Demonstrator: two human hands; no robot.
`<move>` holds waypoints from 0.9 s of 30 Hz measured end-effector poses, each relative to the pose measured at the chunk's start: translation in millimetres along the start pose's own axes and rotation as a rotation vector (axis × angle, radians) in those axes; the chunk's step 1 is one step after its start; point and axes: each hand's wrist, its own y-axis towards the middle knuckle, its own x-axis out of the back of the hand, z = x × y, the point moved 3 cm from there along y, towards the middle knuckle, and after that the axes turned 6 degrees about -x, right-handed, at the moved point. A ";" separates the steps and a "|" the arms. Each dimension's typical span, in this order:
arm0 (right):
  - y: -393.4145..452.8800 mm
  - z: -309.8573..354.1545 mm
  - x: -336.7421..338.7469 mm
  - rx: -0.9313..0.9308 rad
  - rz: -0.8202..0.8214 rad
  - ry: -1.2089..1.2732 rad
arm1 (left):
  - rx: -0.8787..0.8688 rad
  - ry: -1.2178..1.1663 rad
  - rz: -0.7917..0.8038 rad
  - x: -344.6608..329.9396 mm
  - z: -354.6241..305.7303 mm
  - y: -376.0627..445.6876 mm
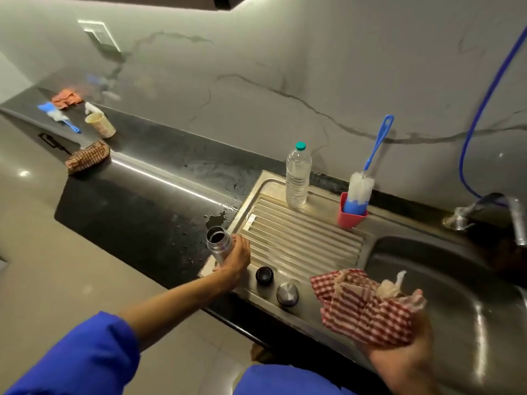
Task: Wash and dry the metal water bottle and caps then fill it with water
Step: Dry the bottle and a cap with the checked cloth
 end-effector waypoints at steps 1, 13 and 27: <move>4.6 -4.3 -0.4 -0.038 -0.024 0.050 | -0.021 0.026 0.019 -2.0 -3.4 -3.4; 17.1 -35.1 -8.6 0.248 -0.927 0.151 | -0.092 0.155 -0.215 17.6 -30.2 0.3; -62.5 25.3 -1.5 0.319 -1.033 0.140 | -0.156 -1.028 -0.310 40.8 -37.7 -10.0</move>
